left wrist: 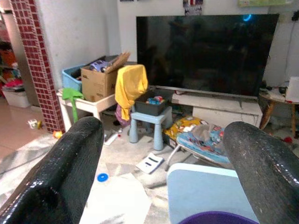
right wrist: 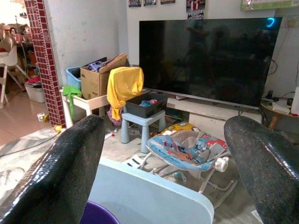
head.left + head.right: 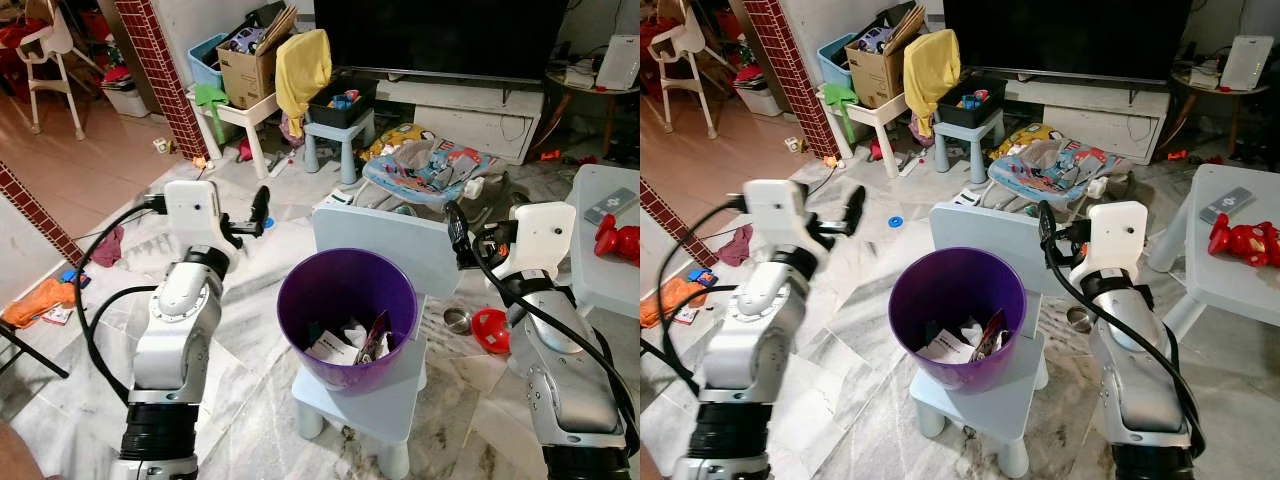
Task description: Picking trash to rubbish bin
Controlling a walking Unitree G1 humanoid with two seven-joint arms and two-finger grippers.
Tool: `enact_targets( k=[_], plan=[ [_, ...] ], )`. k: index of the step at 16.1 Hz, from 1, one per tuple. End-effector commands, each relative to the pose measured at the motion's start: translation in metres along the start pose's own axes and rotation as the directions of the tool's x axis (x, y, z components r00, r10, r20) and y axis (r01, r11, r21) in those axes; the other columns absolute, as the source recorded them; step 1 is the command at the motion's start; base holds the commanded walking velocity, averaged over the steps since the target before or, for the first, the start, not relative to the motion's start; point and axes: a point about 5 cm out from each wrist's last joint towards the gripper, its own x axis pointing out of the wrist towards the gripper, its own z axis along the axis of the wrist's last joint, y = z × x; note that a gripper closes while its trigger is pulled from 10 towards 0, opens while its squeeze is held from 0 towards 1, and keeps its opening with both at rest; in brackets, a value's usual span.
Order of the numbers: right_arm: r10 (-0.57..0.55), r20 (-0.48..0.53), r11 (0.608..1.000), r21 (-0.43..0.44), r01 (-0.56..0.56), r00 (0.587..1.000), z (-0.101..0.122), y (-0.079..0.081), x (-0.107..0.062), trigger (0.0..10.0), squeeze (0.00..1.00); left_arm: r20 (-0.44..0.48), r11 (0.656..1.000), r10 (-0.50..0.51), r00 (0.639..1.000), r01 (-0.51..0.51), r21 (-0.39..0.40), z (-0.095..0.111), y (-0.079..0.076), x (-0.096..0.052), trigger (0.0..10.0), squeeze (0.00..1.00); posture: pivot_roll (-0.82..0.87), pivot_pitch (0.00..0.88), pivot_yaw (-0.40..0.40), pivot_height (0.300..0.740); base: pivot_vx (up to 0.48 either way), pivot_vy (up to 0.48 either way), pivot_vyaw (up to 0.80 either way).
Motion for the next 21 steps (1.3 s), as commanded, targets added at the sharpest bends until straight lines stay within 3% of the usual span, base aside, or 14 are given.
enact_targets(
  k=[1, 3, 7, 12, 17, 21],
  plan=[
    [-0.006, 0.005, 1.000, 0.008, 0.006, 1.000, 0.003, 0.001, -0.001, 10.0, 0.00, -0.029, 1.000, 0.018, 0.999, -0.018, 0.002, -0.008, 0.009, -0.003, 10.0, 0.00, -0.03, 0.000, 0.075, 0.740, 0.000, 0.000, 0.00],
    [0.007, 0.010, 1.000, 0.015, -0.007, 1.000, 0.006, 0.007, 0.003, 10.0, 0.00, -0.022, 1.000, 0.016, 1.000, -0.016, -0.010, -0.009, 0.010, 0.000, 10.0, 0.00, -0.04, 0.000, 0.071, 0.740, 0.000, 0.000, 0.00],
    [0.001, 0.009, 1.000, 0.013, -0.001, 1.000, 0.011, 0.007, 0.004, 10.0, 0.00, -0.006, 0.997, -0.050, 0.999, 0.050, -0.067, -0.013, -0.013, 0.012, 10.0, 0.00, -0.08, 0.000, 0.050, 0.740, 0.000, 0.000, 0.00],
    [0.049, -0.006, 0.999, 0.015, -0.048, 0.999, 0.010, 0.015, 0.007, 10.0, 0.00, 0.005, 0.992, -0.068, 0.998, 0.068, -0.111, -0.016, -0.030, 0.011, 10.0, 0.00, -0.06, 0.005, 0.019, 0.740, 0.000, 0.000, -0.78],
    [0.085, -0.001, 0.996, 0.026, -0.085, 0.996, 0.013, 0.025, 0.012, 10.0, 0.00, 0.002, 0.987, -0.050, 0.999, 0.049, -0.155, -0.016, -0.026, 0.007, 10.0, 0.00, -0.06, 0.030, 0.009, 0.740, 0.000, 0.000, -0.80],
    [0.113, 0.002, 0.993, 0.018, -0.113, 0.994, 0.012, 0.030, 0.016, 10.0, 0.00, 0.009, 0.988, -0.047, 0.999, 0.048, -0.149, -0.009, -0.022, 0.010, 10.0, 0.00, -0.03, 0.042, 0.019, 0.740, 0.000, 0.079, 0.00]
  ],
)
